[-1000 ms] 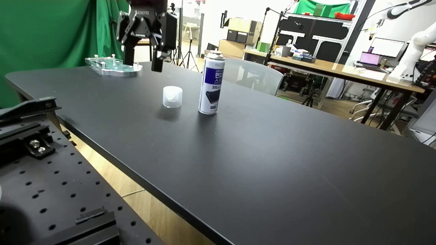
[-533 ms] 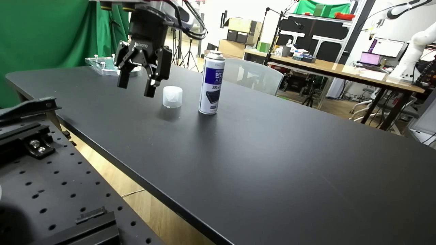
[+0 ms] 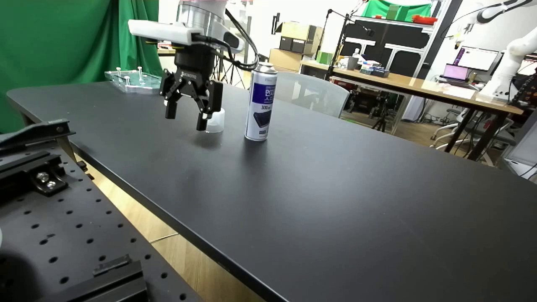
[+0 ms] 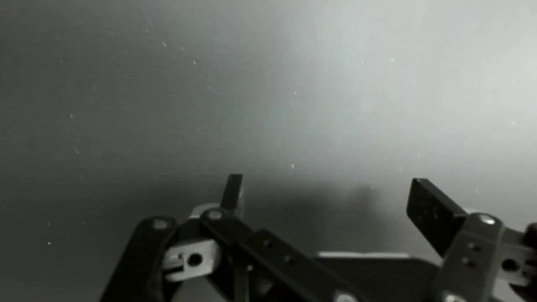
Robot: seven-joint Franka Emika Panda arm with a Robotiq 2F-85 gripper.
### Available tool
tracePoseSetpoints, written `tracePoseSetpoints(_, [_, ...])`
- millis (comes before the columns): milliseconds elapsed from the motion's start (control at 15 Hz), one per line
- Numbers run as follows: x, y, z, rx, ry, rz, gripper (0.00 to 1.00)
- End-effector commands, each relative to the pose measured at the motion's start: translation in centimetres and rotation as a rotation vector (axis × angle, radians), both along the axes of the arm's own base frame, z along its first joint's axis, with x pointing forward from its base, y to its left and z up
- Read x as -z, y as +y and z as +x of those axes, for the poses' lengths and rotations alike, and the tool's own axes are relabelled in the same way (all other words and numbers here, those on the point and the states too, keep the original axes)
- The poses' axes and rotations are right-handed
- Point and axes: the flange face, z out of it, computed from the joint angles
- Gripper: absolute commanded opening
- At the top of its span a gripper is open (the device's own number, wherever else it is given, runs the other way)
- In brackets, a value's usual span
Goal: Put the lid on the spray can
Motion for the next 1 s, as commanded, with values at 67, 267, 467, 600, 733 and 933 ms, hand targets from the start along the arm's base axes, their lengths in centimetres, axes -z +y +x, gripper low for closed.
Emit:
tracePoseSetpoints(67, [-0.7, 1.7, 1.5, 0.043, -0.182, 0.066, 1.0])
tracePoseSetpoints(267, [-0.8, 1.7, 2.5, 0.025, -0.281, 0.062, 1.0])
tracePoseSetpoints(467, [-0.7, 0.8, 3.7, 0.024, -0.322, 0.037, 1.0])
tracePoseSetpoints(600, [-0.1, 0.2, 4.1, 0.024, -0.325, 0.021, 1.0])
tracePoseSetpoints(733, [0.4, 0.1, 4.3, 0.024, -0.325, 0.016, 1.0])
tracePoseSetpoints(933, [1.1, 0.7, 4.5, 0.012, -0.321, 0.017, 1.0])
